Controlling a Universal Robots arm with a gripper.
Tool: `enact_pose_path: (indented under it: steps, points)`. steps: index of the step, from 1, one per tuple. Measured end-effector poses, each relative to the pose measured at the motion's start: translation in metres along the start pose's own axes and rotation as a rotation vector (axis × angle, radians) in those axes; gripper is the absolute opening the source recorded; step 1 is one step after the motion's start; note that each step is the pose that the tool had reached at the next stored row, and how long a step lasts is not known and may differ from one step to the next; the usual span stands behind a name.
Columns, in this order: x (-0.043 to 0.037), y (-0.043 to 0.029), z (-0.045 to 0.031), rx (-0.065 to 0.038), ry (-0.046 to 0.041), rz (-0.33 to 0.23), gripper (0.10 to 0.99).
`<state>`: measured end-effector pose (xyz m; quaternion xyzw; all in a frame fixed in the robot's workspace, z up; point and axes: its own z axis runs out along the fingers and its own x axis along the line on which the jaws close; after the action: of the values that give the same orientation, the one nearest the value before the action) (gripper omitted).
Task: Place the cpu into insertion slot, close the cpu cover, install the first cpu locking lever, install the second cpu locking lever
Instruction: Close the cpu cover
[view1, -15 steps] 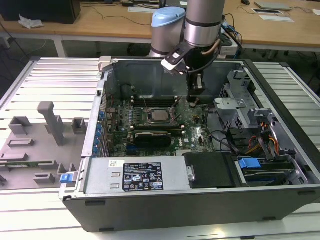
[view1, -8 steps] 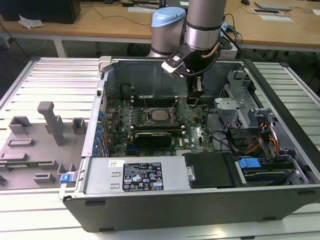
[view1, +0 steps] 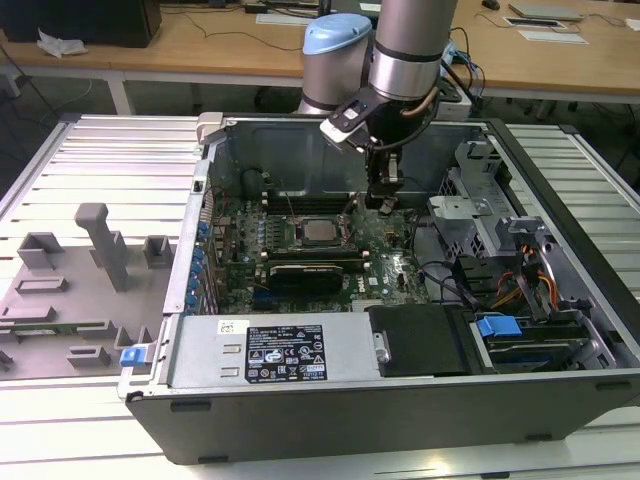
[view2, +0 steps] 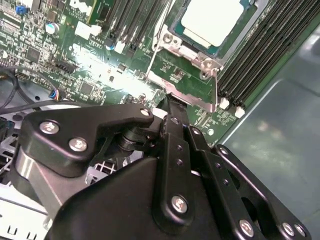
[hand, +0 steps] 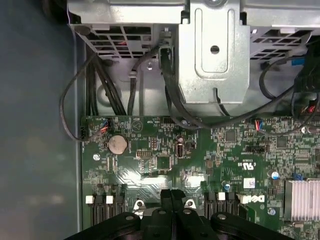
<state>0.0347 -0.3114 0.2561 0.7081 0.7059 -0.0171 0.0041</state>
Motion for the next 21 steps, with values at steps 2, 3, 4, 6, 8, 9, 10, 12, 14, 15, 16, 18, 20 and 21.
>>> enact_pose_path:
  steps: [2, 3, 4, 6, 8, 9, 10, 12, 14, 15, 16, 18, 20, 21]
  points:
    - [-0.0001, -0.0071, 0.0001, -0.002, -0.0002, 0.000, 0.106]
    - [-0.0001, -0.0111, 0.0003, -0.003, -0.0001, 0.000, 0.106]
    - [-0.0001, -0.0138, 0.0004, -0.004, -0.0001, 0.000, 0.106]
    - [-0.0001, -0.0187, 0.0006, -0.004, -0.0001, 0.000, 0.106]
    - [-0.0001, -0.0213, 0.0007, -0.005, -0.0001, 0.000, 0.106]
    - [-0.0001, -0.0223, 0.0007, -0.005, -0.0001, 0.000, 0.106]
    - [-0.0001, -0.0228, 0.0007, -0.005, -0.0001, 0.000, 0.106]
    - [-0.0001, -0.0230, 0.0007, -0.005, -0.0001, 0.000, 0.106]
    - [-0.0001, -0.0232, 0.0007, -0.005, -0.0001, 0.000, 0.106]
    - [-0.0001, -0.0236, 0.0007, -0.005, -0.0001, 0.000, 0.106]
    - [-0.0001, -0.0256, 0.0010, -0.006, 0.0000, 0.000, 0.106]
    - [-0.0001, -0.0308, 0.0014, -0.009, -0.0001, 0.000, 0.106]
    - [-0.0016, -0.0407, 0.0023, -0.012, 0.0002, 0.000, 0.106]
    - [-0.0053, -0.0459, 0.0033, -0.014, 0.0007, 0.001, 0.106]
